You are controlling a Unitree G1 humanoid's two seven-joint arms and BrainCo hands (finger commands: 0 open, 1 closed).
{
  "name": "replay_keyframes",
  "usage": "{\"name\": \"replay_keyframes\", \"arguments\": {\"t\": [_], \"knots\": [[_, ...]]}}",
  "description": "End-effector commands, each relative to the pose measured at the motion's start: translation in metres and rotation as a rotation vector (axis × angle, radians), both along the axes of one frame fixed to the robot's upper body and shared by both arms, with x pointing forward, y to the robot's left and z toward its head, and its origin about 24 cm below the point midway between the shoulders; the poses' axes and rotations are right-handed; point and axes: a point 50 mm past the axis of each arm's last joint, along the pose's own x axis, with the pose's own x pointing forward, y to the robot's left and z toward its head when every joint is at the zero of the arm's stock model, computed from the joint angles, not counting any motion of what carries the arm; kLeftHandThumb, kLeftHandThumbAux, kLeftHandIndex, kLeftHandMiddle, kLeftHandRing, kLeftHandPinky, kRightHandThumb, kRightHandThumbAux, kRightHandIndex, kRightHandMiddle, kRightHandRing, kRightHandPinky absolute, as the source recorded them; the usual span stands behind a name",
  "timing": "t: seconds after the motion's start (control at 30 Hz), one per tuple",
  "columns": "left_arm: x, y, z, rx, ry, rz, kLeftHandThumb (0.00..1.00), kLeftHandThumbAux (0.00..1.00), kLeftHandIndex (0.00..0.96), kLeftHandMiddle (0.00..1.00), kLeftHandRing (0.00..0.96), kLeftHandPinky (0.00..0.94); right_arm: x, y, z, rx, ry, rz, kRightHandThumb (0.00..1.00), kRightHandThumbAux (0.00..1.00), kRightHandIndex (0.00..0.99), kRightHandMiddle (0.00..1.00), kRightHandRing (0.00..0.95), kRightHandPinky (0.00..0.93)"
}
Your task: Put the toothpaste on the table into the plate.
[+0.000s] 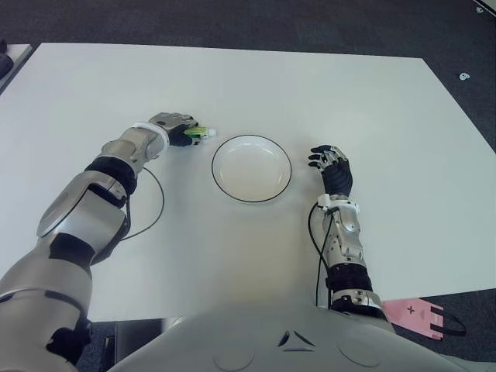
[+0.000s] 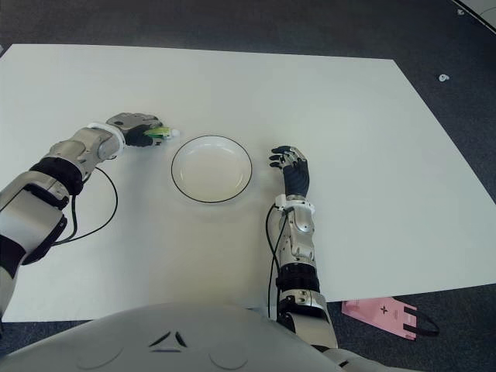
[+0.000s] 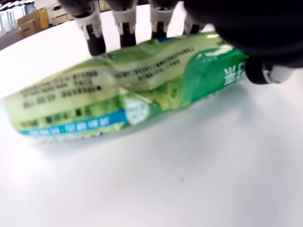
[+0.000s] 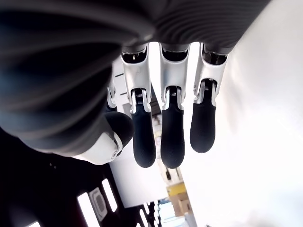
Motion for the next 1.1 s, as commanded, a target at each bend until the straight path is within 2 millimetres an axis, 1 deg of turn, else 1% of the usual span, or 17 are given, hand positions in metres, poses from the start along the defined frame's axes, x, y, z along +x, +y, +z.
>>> {"name": "replay_keyframes", "arguments": {"t": [0.03, 0.47, 0.53, 0.57, 0.6, 0.63, 0.67, 0.7, 0.73, 0.77, 0.8, 0.83, 0.87, 0.97, 1.03, 1.07, 1.1], "knots": [[-0.0413, 0.0055, -0.0600, 0.072, 0.273, 0.026, 0.481, 0.165, 0.000, 0.000, 0.000, 0.000, -0.0378, 0.0011, -0.0515, 0.059, 0.279, -0.023, 0.708, 0.732, 0.426, 0.475, 0.489, 0.505], [-0.0460, 0.0053, -0.0665, 0.050, 0.279, 0.050, 0.494, 0.210, 0.000, 0.000, 0.000, 0.000, -0.0381, 0.0001, -0.0508, 0.057, 0.275, -0.022, 0.708, 0.732, 0.426, 0.474, 0.489, 0.502], [-0.0461, 0.0058, -0.0665, 0.047, 0.277, 0.053, 0.498, 0.218, 0.000, 0.000, 0.000, 0.039, -0.0381, 0.0000, -0.0507, 0.055, 0.275, -0.021, 0.708, 0.732, 0.426, 0.476, 0.490, 0.501], [-0.0462, 0.0059, -0.0665, 0.045, 0.277, 0.053, 0.503, 0.228, 0.000, 0.000, 0.000, 0.088, -0.0380, 0.0000, -0.0507, 0.054, 0.275, -0.020, 0.707, 0.732, 0.426, 0.476, 0.490, 0.501], [-0.0460, 0.0063, -0.0662, 0.041, 0.273, 0.055, 0.506, 0.231, 0.000, 0.000, 0.000, 0.106, -0.0380, -0.0001, -0.0507, 0.052, 0.276, -0.019, 0.707, 0.732, 0.426, 0.477, 0.490, 0.501], [-0.0459, 0.0066, -0.0660, 0.038, 0.270, 0.057, 0.532, 0.253, 0.000, 0.026, 0.074, 0.206, -0.0380, -0.0002, -0.0507, 0.051, 0.276, -0.018, 0.707, 0.732, 0.426, 0.477, 0.490, 0.501], [-0.0456, 0.0071, -0.0653, 0.030, 0.261, 0.060, 0.549, 0.267, 0.000, 0.044, 0.123, 0.271, -0.0380, -0.0003, -0.0507, 0.050, 0.277, -0.018, 0.707, 0.732, 0.426, 0.478, 0.491, 0.501], [-0.0453, 0.0074, -0.0648, 0.024, 0.256, 0.062, 0.588, 0.289, 0.039, 0.112, 0.199, 0.352, -0.0379, -0.0003, -0.0507, 0.049, 0.277, -0.018, 0.707, 0.732, 0.426, 0.477, 0.490, 0.502], [-0.0446, 0.0077, -0.0637, 0.008, 0.242, 0.069, 0.602, 0.296, 0.053, 0.137, 0.226, 0.381, -0.0380, -0.0004, -0.0507, 0.049, 0.278, -0.019, 0.707, 0.732, 0.426, 0.477, 0.490, 0.502], [-0.0441, 0.0079, -0.0628, -0.004, 0.231, 0.074, 0.656, 0.316, 0.157, 0.259, 0.319, 0.450, -0.0380, -0.0005, -0.0508, 0.049, 0.279, -0.020, 0.707, 0.732, 0.426, 0.476, 0.489, 0.502], [-0.0437, 0.0080, -0.0624, -0.020, 0.216, 0.086, 0.675, 0.323, 0.194, 0.303, 0.352, 0.474, -0.0381, -0.0006, -0.0507, 0.050, 0.280, -0.021, 0.707, 0.732, 0.426, 0.476, 0.488, 0.502], [-0.0436, 0.0081, -0.0622, -0.031, 0.206, 0.094, 0.718, 0.341, 0.279, 0.419, 0.457, 0.547, -0.0382, -0.0007, -0.0507, 0.051, 0.280, -0.021, 0.708, 0.732, 0.426, 0.475, 0.488, 0.503], [-0.0436, 0.0081, -0.0624, -0.042, 0.195, 0.104, 0.746, 0.353, 0.334, 0.493, 0.525, 0.594, -0.0383, -0.0007, -0.0507, 0.052, 0.281, -0.022, 0.708, 0.732, 0.426, 0.474, 0.487, 0.503], [-0.0440, 0.0081, -0.0629, -0.065, 0.164, 0.121, 0.793, 0.381, 0.431, 0.618, 0.651, 0.686, -0.0385, -0.0008, -0.0505, 0.053, 0.280, -0.023, 0.708, 0.732, 0.426, 0.473, 0.487, 0.503], [-0.0456, 0.0079, -0.0643, -0.090, 0.107, 0.132, 0.768, 0.529, 0.437, 0.694, 0.722, 0.743, -0.0386, -0.0008, -0.0503, 0.053, 0.280, -0.023, 0.708, 0.732, 0.426, 0.473, 0.488, 0.504], [-0.0466, 0.0078, -0.0649, -0.103, 0.080, 0.134, 0.759, 0.585, 0.440, 0.727, 0.751, 0.767, -0.0387, -0.0008, -0.0502, 0.052, 0.280, -0.022, 0.708, 0.732, 0.426, 0.474, 0.488, 0.503], [-0.0473, 0.0077, -0.0652, -0.110, 0.065, 0.133, 0.756, 0.606, 0.441, 0.744, 0.766, 0.782, -0.0388, -0.0008, -0.0501, 0.051, 0.280, -0.022, 0.708, 0.732, 0.426, 0.474, 0.488, 0.503]]}}
